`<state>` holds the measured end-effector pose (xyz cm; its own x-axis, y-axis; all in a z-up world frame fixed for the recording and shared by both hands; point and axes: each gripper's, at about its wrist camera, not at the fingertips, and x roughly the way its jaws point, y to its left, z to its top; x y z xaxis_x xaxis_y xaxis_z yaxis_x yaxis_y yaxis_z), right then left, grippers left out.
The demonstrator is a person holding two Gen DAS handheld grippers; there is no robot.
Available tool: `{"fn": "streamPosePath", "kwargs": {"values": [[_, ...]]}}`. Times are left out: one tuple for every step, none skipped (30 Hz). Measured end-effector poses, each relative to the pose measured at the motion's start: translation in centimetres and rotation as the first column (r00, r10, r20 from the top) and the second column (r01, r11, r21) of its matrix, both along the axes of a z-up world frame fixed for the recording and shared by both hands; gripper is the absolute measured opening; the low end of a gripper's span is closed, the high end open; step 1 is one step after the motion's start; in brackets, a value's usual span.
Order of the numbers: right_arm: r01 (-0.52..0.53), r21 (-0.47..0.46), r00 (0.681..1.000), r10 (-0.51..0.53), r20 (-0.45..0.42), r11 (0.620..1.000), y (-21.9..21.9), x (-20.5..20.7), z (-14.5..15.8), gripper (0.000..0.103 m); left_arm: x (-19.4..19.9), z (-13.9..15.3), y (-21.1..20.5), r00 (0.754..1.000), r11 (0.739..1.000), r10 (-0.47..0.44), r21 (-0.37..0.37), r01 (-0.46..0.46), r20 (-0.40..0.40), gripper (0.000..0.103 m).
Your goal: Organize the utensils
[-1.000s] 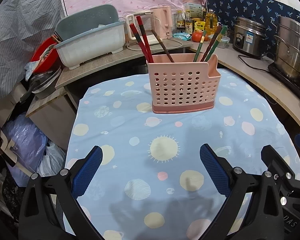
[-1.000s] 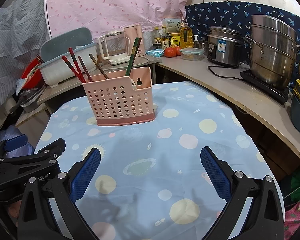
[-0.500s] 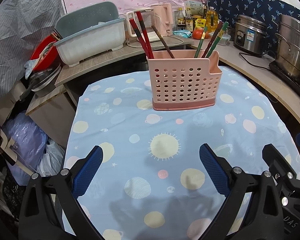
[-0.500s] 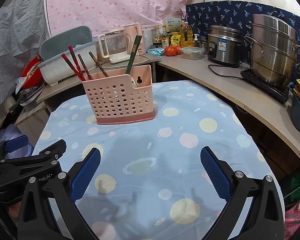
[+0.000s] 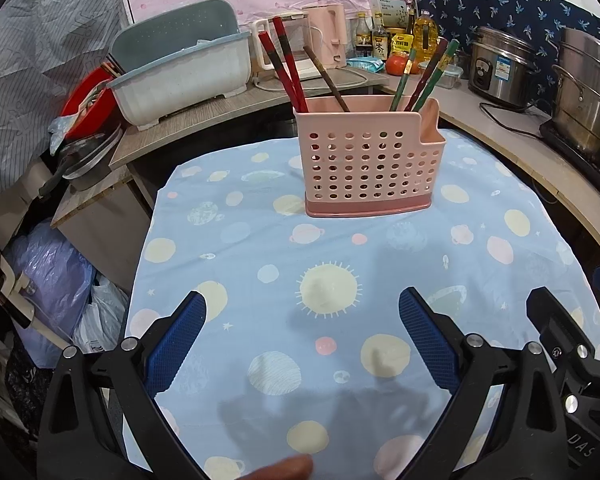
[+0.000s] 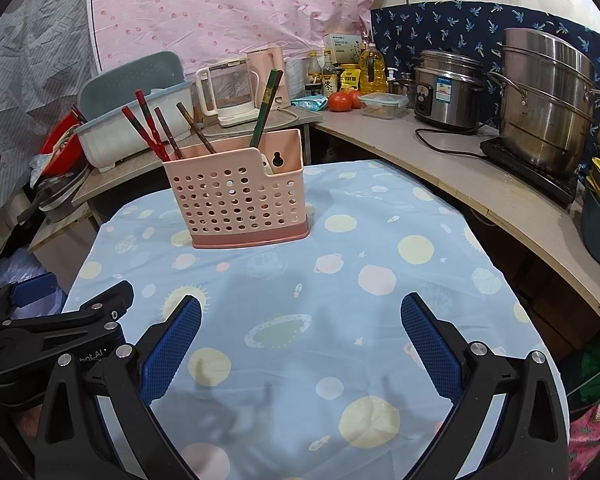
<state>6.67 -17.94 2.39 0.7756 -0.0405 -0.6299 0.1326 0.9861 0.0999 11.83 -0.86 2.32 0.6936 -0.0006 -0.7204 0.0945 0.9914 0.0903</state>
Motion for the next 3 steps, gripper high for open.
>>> {"fn": "streamPosePath", "kwargs": {"values": [[0.001, -0.002, 1.000, -0.001, 0.000, 1.000, 0.02, 0.00, -0.05, 0.097, -0.02, -0.05, 0.03, 1.000, 1.000, -0.001, 0.002, 0.001, -0.001, 0.093], [0.002, -0.004, 1.000, -0.002, -0.001, 1.000, 0.02, -0.06, -0.08, 0.097, -0.02, -0.09, -0.06, 1.000, 1.000, -0.002, 0.004, 0.002, -0.002, 0.093], [0.003, -0.004, 1.000, -0.003, -0.001, 1.000, -0.01, -0.05, -0.10, 0.097, -0.01, -0.09, -0.17, 1.000, 1.000, -0.003, 0.004, 0.003, -0.004, 0.093]]}}
